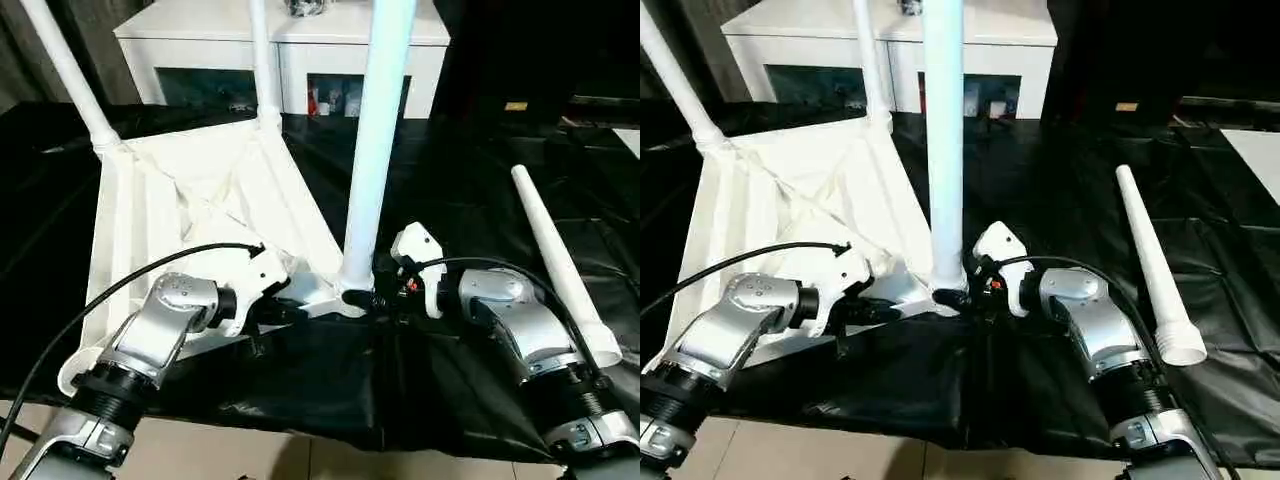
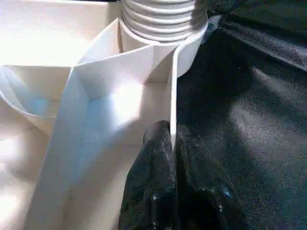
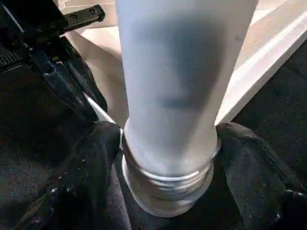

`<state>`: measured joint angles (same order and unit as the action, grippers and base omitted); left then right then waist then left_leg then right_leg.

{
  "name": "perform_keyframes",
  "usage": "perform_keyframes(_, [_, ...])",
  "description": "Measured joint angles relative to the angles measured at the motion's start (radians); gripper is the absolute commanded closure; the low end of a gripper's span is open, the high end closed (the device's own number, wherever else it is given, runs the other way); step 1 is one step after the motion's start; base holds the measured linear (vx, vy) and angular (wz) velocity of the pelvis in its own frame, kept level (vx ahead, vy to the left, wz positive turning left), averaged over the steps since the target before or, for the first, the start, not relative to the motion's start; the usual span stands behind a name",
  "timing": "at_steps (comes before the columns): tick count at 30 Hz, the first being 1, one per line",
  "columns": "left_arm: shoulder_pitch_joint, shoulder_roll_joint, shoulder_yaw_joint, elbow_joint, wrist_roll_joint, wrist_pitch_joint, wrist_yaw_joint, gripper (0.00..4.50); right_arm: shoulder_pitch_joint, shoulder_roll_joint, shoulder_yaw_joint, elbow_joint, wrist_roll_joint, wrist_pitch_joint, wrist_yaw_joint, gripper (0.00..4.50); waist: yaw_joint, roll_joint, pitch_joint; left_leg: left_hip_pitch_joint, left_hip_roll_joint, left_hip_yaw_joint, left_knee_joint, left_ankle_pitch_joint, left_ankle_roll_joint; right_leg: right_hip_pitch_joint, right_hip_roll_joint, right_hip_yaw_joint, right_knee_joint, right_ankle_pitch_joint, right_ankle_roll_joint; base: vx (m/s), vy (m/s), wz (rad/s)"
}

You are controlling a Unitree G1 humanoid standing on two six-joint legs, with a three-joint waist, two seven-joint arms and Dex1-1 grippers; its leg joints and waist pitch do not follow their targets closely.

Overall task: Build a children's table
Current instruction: Insert table leg to table base

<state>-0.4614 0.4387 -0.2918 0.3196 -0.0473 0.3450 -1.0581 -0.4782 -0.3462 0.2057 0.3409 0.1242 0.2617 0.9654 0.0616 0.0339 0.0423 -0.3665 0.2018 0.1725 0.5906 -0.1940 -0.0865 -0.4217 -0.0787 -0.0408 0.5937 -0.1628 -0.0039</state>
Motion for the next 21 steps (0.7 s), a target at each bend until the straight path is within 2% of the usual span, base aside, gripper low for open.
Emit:
perform_keyframes(6, [0.001,0.001,0.000,0.000,0.000,0.004,-0.001,4.50,-0.007,0.020,-0.001,0.036,-0.011,-0.034,-0.008,1.74,-0.004,0.000,0.000,0.000,0.000,0.000,0.001,0.000,0.000,0.000,0.000,0.000,0.002,0.000,0.000,0.000,0.000,0.00])
perform_keyframes(14, [0.001,0.004,0.002,0.000,0.000,0.006,-0.001,4.50,-0.020,0.034,0.009,0.068,-0.026,-0.076,-0.019,1.80,-0.011,0.000,0.000,0.000,0.001,0.000,0.002,0.001,-0.001,0.000,0.001,0.000,0.002,0.000,0.000,0.000,0.000,0.00])
perform_keyframes(15, [0.001,0.004,0.002,0.000,0.000,0.008,-0.001,4.50,-0.024,0.037,0.008,0.074,-0.026,-0.076,-0.018,1.25,-0.013,0.000,0.000,0.000,0.002,0.000,0.002,0.001,-0.001,0.000,0.001,0.000,0.003,0.000,0.000,0.000,0.000,0.00])
perform_keyframes(18, [0.001,0.003,0.003,-0.001,0.000,0.009,0.000,4.50,-0.027,0.039,0.010,0.082,-0.032,-0.075,-0.018,1.08,-0.014,0.000,0.000,0.000,0.002,0.000,0.002,0.001,-0.001,0.000,0.001,-0.001,0.003,0.000,0.000,0.000,0.000,0.00])
perform_keyframes(21, [0.001,-0.001,0.000,-0.006,0.001,0.012,-0.003,4.50,-0.030,0.046,0.018,0.103,-0.047,-0.081,-0.023,0.70,-0.012,0.000,0.000,0.000,0.002,0.000,0.002,0.001,-0.001,0.000,0.001,-0.001,0.003,0.000,0.000,0.000,0.000,0.00])
